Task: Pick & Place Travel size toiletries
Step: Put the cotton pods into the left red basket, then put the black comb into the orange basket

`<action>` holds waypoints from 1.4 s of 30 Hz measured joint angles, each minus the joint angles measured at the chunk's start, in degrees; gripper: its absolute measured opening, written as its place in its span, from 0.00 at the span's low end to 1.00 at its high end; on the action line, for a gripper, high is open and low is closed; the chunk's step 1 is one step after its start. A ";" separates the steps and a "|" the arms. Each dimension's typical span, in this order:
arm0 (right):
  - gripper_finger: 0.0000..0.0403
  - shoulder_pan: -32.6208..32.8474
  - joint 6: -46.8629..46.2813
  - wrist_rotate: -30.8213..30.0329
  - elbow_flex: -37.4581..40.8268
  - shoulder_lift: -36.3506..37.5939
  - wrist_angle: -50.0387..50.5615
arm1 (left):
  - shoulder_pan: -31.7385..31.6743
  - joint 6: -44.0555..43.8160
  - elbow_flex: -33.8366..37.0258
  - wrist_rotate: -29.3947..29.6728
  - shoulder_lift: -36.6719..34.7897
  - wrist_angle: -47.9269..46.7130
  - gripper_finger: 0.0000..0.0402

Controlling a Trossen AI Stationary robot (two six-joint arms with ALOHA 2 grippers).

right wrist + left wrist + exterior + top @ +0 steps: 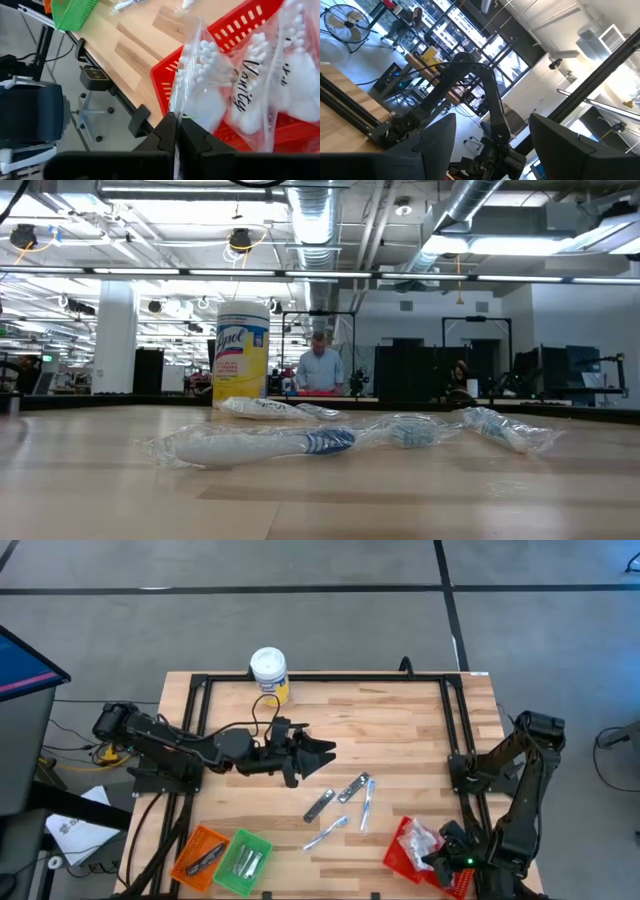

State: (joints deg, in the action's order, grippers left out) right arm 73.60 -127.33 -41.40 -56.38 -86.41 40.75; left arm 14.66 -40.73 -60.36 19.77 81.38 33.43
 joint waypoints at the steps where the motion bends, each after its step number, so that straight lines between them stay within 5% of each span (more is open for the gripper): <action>1: 0.00 -0.02 0.13 0.63 0.00 0.04 0.09 | 0.02 0.00 0.00 0.04 0.00 0.06 0.61; 9: 0.01 -3.06 1.69 12.92 0.00 -0.11 3.78 | 0.11 0.00 0.00 0.29 0.00 0.09 0.61; 28: 0.33 -4.76 7.49 13.08 0.00 1.01 4.31 | 0.39 0.00 0.00 1.35 0.00 0.07 0.61; 42: 0.42 -5.10 10.23 8.76 0.00 16.45 18.97 | 0.37 -0.03 0.00 1.75 0.00 0.02 0.61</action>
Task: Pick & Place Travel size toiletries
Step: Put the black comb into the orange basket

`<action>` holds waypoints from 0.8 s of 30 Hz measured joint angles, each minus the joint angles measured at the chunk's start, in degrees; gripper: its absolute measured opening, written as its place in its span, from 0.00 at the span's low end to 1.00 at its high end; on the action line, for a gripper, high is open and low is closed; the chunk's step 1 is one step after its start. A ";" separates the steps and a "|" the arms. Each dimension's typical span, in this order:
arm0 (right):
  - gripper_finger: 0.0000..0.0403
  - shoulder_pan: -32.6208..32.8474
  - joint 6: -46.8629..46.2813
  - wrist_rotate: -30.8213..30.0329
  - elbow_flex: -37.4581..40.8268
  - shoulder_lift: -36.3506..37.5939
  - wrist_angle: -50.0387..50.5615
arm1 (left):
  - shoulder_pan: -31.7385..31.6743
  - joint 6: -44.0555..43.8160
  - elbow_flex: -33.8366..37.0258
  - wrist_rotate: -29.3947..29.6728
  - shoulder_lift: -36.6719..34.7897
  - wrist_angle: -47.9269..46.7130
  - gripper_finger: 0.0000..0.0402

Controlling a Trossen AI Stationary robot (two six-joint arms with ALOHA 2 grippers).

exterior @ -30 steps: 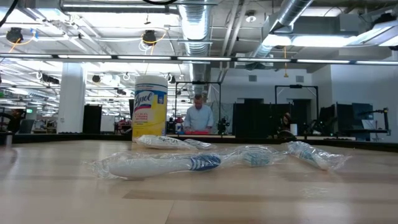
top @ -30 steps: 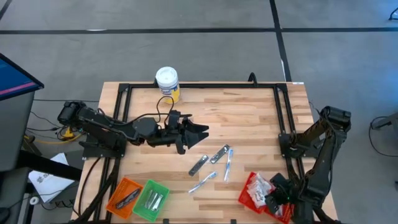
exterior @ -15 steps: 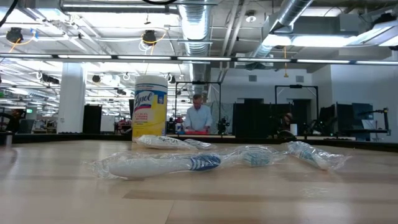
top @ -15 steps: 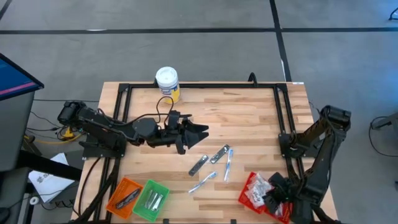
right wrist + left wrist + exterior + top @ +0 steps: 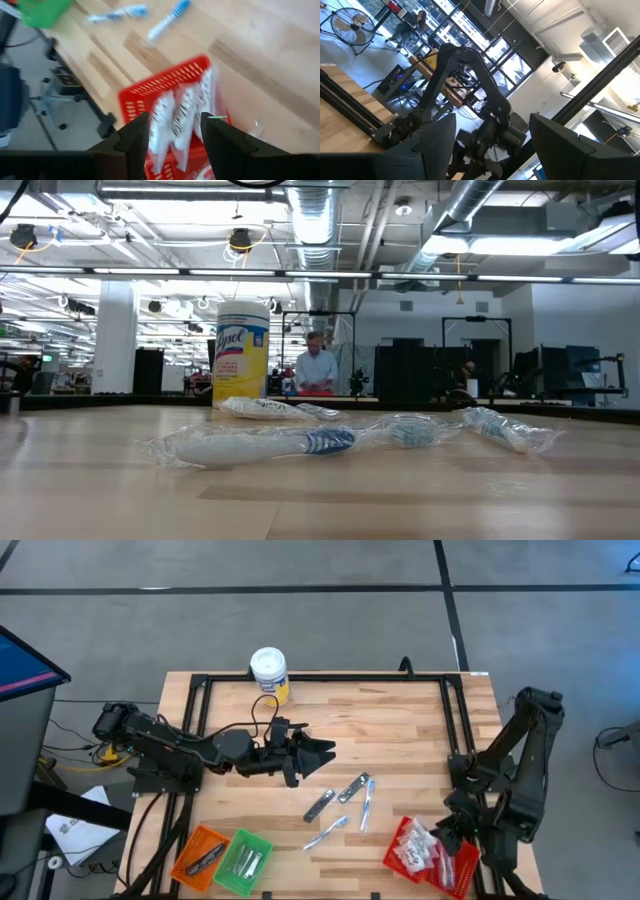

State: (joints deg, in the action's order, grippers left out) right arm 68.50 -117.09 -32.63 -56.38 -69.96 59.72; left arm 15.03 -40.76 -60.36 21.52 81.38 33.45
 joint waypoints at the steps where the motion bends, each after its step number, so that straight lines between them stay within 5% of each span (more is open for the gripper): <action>1: 0.42 -0.34 1.33 -0.88 0.00 0.98 -0.11 | 0.00 -0.08 0.00 0.00 0.00 -0.01 0.61; 11: 0.37 -6.70 18.24 -5.56 -0.02 6.89 -7.93 | 0.00 -1.50 0.02 0.55 0.92 -1.05 0.61; 24: 0.31 -14.62 35.08 -4.84 -0.02 7.40 -19.76 | -0.33 -8.84 0.02 0.37 0.96 -16.12 0.61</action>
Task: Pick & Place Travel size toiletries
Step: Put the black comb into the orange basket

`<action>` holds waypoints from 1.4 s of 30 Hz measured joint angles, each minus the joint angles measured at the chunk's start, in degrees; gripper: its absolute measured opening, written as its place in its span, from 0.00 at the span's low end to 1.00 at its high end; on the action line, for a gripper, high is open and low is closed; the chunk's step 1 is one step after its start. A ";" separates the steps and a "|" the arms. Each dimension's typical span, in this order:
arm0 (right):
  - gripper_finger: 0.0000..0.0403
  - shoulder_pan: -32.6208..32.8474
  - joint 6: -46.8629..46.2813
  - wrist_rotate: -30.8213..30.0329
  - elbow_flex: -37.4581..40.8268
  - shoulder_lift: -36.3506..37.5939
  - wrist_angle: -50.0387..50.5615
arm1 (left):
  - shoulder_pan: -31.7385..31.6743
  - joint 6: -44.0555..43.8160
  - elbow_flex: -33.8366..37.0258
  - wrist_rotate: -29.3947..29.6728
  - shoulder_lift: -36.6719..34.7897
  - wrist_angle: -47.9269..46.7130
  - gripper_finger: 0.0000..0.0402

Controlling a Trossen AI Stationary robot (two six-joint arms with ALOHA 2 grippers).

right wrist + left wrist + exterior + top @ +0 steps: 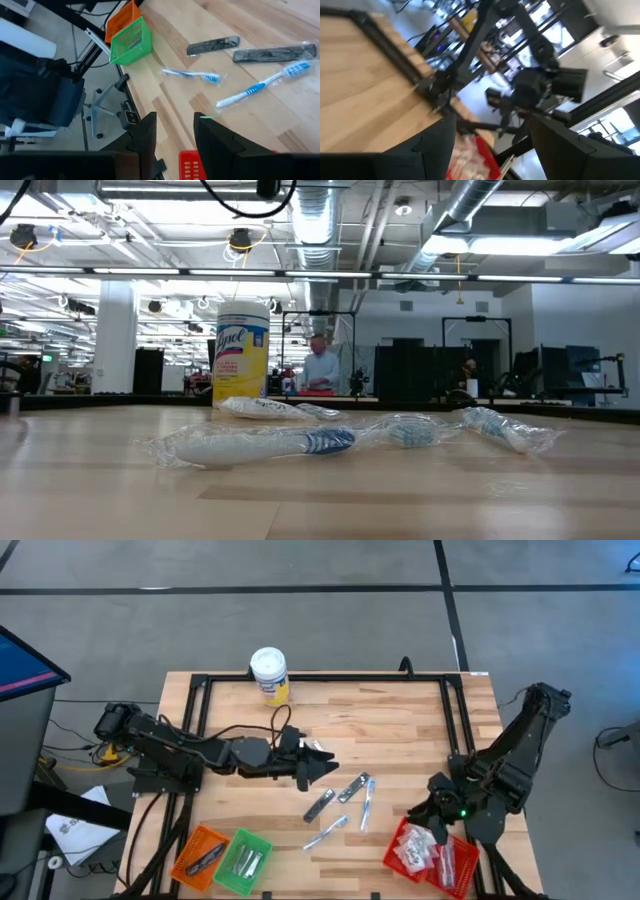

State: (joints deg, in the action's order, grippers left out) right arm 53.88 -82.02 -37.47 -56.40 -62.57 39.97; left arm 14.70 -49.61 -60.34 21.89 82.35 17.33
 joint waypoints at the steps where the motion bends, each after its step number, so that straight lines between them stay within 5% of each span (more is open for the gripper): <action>1: 0.30 -0.46 0.00 0.09 0.00 0.02 0.00 | 0.08 -0.55 0.00 -0.04 -0.02 -1.36 0.61; 9: 0.30 -6.06 4.14 4.38 0.00 -0.26 -0.74 | 0.35 -8.05 0.02 -7.54 3.76 -13.87 0.37; 16: 0.28 -17.66 25.23 17.89 -0.02 -5.16 -6.88 | 0.35 -10.67 0.02 -22.97 14.75 -15.55 0.03; 25: 0.12 -25.66 59.05 23.72 -0.12 -13.36 -16.77 | 4.01 -11.01 0.00 -21.20 17.22 -28.78 0.00; 30: 0.01 -28.83 66.38 23.89 -0.02 -17.91 -20.09 | 6.02 -13.32 1.28 -20.53 17.25 -33.04 0.00; 42: 0.05 -33.11 85.86 24.39 -0.59 -31.28 -25.62 | 3.81 -12.28 3.87 -20.14 17.33 -30.57 0.00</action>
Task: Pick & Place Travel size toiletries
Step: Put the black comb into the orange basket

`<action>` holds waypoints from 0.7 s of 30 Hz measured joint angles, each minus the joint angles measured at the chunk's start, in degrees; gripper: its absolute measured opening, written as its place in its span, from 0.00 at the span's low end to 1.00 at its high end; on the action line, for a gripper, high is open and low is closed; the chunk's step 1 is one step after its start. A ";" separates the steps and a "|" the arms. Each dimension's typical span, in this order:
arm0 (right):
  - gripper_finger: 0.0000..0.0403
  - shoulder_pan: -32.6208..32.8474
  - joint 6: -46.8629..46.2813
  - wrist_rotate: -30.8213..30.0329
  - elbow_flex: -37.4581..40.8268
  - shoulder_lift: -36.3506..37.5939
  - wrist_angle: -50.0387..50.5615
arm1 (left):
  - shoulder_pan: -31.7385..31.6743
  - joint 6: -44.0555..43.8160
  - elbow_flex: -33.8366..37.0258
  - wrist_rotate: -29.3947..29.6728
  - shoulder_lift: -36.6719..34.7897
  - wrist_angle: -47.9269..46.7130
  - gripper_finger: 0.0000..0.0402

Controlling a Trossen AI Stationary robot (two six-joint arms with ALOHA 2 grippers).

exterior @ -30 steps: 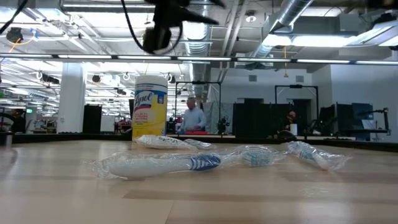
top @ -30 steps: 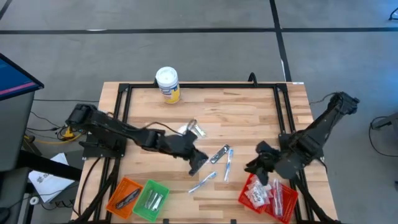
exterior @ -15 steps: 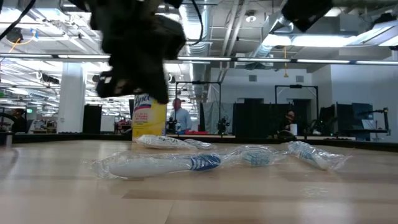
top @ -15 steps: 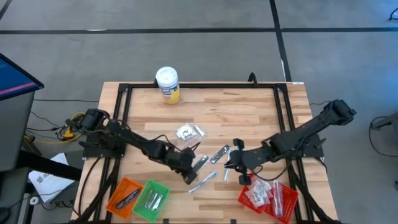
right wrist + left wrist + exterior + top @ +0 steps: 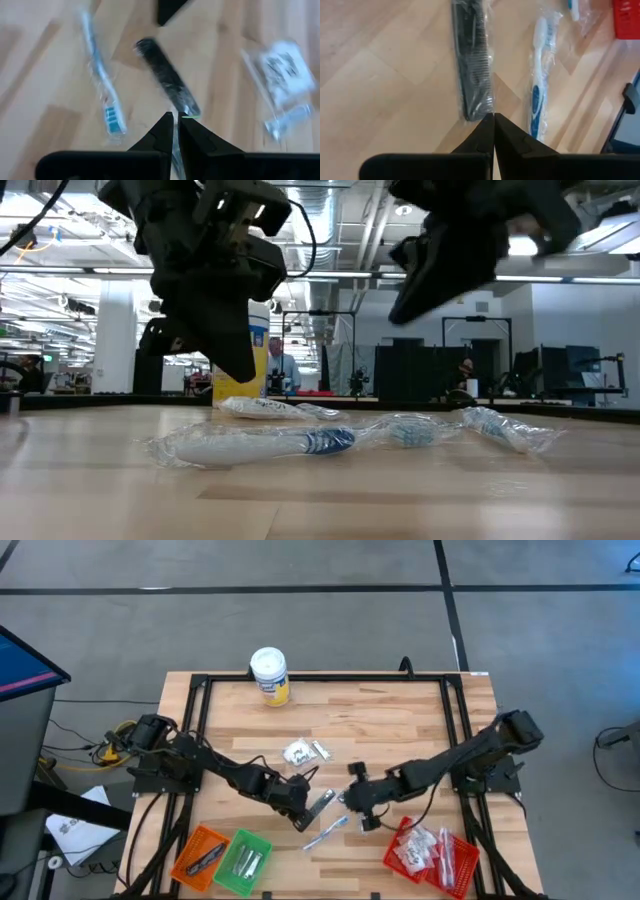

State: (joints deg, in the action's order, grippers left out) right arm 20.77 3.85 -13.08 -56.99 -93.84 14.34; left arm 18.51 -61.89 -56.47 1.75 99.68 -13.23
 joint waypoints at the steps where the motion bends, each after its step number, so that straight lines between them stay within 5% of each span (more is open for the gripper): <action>1: 0.05 0.45 3.28 -0.10 -0.51 -1.21 0.04 | -0.11 0.02 0.00 0.32 0.00 -0.12 0.00; 10: 0.02 1.10 12.75 -2.70 -4.78 -4.94 -0.37 | -0.05 0.05 0.02 2.31 1.44 1.10 0.00; 21: 0.05 -0.61 12.18 -0.86 -4.72 -4.99 -2.83 | -0.05 -0.70 0.00 1.19 5.38 2.74 0.00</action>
State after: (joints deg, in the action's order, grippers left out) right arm 20.16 16.02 -13.94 -61.70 -98.83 11.52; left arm 18.46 -62.59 -56.47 2.94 105.06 -10.49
